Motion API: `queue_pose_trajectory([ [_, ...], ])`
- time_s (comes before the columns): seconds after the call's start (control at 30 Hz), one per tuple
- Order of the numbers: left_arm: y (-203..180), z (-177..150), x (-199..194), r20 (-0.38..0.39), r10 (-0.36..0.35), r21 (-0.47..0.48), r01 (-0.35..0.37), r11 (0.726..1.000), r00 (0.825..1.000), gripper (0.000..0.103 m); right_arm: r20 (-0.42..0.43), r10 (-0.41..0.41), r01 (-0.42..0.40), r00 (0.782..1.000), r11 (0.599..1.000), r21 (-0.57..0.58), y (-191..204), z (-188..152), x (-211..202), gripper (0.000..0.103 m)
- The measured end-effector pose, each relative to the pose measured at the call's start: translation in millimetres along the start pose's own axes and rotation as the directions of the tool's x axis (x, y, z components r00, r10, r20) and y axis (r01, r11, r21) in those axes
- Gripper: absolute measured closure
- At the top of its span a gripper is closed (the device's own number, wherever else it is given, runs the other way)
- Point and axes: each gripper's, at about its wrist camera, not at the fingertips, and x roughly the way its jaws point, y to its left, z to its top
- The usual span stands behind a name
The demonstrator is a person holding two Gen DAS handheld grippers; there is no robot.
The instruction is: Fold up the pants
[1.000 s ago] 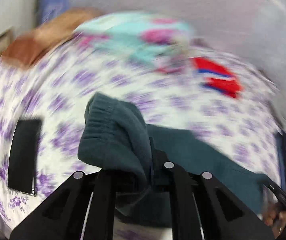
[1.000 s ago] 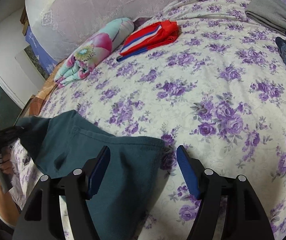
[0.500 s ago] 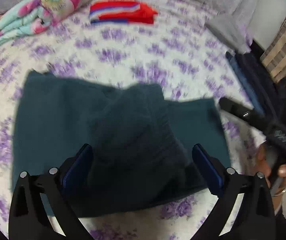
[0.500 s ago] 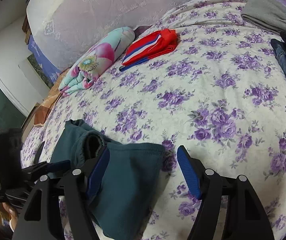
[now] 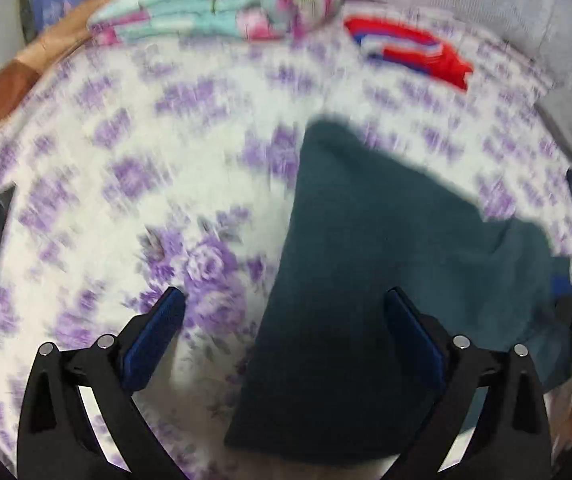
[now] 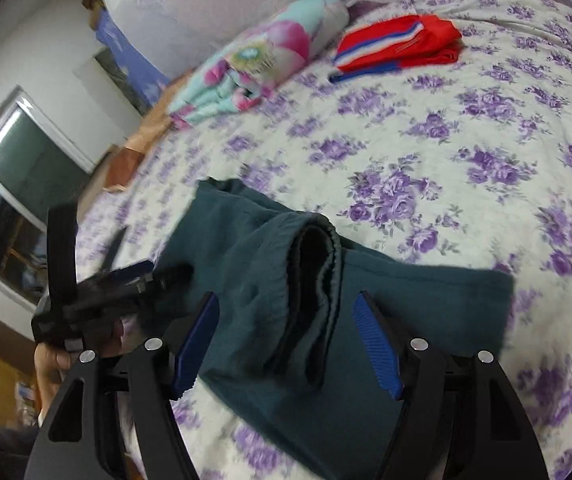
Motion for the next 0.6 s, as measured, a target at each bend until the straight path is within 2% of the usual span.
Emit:
queue_pose_trajectory([
  [0.03, -2.4, -2.3, -1.9, 0.032, 0.014, 0.026, -0.015, 1.0, 0.999, 0.005, -0.024, -0.015, 0.015, 1.0, 1.0, 0.003, 2.7, 1.9, 8.8, 0.034],
  [0.07, -5.3, -4.2, -1.6, 0.039, 0.017, 0.054, -0.019, 0.998, 0.999, 0.005, -0.032, -0.032, 0.032, 0.999, 0.999, -0.005, 6.0, 2.6, 13.1, 0.042],
  [0.13, -1.9, -4.1, -1.1, 0.041, 0.008, 0.043, -0.01, 0.999, 0.999, 0.005, -0.037, -0.081, 0.08, 0.996, 0.996, -0.033, 13.2, 3.6, 19.7, 0.051],
  [0.17, -0.5, -3.2, -2.0, 0.039, 0.004, 0.04, -0.005, 0.999, 0.999, 0.005, -0.04, -0.095, 0.093, 0.995, 0.995, -0.034, 14.6, 4.0, 22.1, 0.063],
  [0.27, -2.3, -0.4, -0.8, 0.031, 0.009, 0.053, -0.01, 0.999, 0.999, 0.005, -0.056, -0.095, 0.094, 0.994, 0.995, -0.015, 14.6, 6.5, 23.4, 0.085],
  [0.33, -4.8, 1.2, 1.6, 0.018, 0.011, 0.056, -0.012, 0.998, 1.0, 0.005, -0.026, -0.056, 0.055, 0.998, 0.998, -0.017, 17.5, 7.3, 8.1, 0.089],
  [0.37, -4.1, 3.9, -1.5, 0.014, 0.007, 0.05, -0.008, 0.999, 1.0, 0.005, 0.014, -0.014, 0.014, 1.0, 1.0, -0.019, 21.0, 9.6, -8.3, 0.09],
  [0.47, 2.3, 12.3, -25.2, 0.074, -0.02, 0.006, 0.02, 1.0, 0.997, 0.005, 0.124, 0.079, -0.08, 0.989, 0.997, -0.001, 22.4, 5.8, -64.3, 0.09],
  [0.53, 4.3, 15.6, -42.0, 0.123, -0.048, -0.015, 0.051, 0.999, 0.991, 0.005, 0.162, 0.098, -0.102, 0.982, 0.995, 0.016, 16.4, -0.4, -87.9, 0.09],
  [0.6, -1.1, 20.2, -46.5, 0.111, -0.131, -0.01, 0.133, 0.991, 0.985, 0.005, 0.163, 0.058, -0.068, 0.985, 0.996, 0.056, -0.1, -12.4, -98.7, 0.09],
])
